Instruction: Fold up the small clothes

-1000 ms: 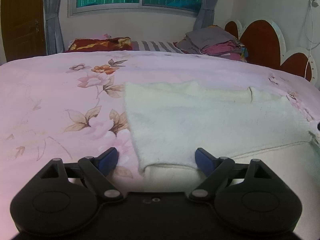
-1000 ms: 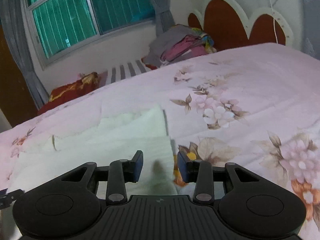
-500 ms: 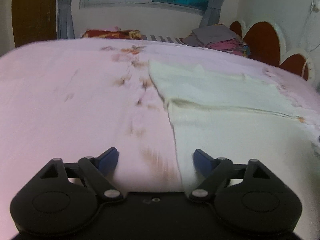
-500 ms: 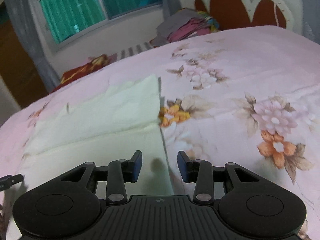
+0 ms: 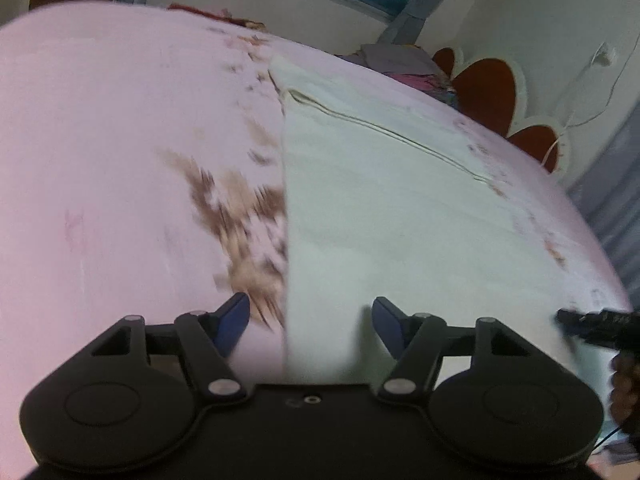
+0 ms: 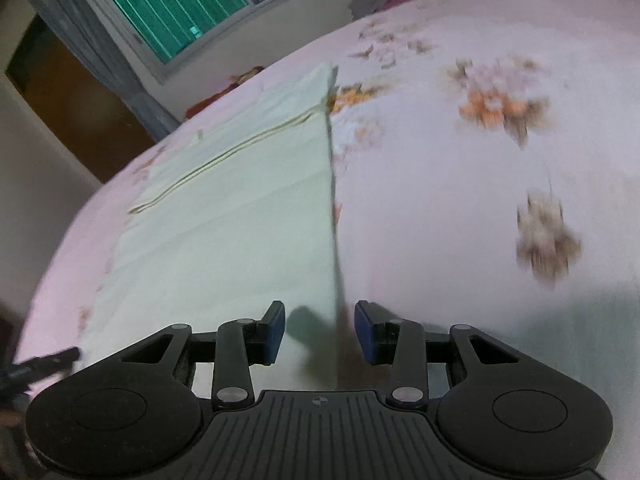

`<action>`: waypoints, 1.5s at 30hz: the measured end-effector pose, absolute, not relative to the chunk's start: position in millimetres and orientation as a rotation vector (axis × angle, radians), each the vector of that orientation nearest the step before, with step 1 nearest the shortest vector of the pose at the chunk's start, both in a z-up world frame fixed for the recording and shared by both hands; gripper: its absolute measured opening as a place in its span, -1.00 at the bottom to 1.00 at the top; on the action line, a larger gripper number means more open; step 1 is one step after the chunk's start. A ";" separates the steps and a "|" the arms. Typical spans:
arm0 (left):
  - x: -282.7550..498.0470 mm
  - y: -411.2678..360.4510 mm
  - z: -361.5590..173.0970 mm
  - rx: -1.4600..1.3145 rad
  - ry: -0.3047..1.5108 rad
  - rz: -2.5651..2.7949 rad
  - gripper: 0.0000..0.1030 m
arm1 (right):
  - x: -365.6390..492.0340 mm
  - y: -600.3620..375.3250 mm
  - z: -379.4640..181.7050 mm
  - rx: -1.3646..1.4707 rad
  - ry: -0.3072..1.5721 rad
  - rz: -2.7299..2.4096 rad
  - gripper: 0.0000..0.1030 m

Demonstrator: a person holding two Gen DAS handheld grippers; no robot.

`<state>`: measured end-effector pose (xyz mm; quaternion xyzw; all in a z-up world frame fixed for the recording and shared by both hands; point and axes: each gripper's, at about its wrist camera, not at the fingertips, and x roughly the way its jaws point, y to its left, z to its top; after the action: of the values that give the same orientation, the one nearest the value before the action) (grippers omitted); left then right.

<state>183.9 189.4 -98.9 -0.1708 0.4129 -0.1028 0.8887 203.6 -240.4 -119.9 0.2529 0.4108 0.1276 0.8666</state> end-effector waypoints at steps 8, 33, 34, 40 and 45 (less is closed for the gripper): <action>150.6 213.5 -120.1 -0.703 0.888 -0.345 0.08 | 136.7 -246.9 -133.2 0.743 0.900 0.419 -0.25; 181.8 221.4 -114.1 -0.944 0.669 -0.342 -0.94 | 161.3 -266.3 -104.6 0.856 0.744 0.460 -0.96; 190.6 221.4 -106.0 -0.947 0.640 -0.352 -0.94 | 168.5 -265.3 -95.9 0.854 0.719 0.465 -0.96; 289.2 217.4 -62.8 -0.952 0.526 -0.415 -0.94 | 251.4 -258.7 -42.1 0.816 0.582 0.462 -0.96; 394.1 223.2 -60.1 -0.932 0.552 -0.376 -0.94 | 346.5 -256.0 -20.2 0.852 0.559 0.399 -0.96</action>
<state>394.1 223.2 -60.1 -0.4411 0.2612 -0.1779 0.8400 346.5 -256.0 -20.2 0.4052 0.2656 0.1895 0.8540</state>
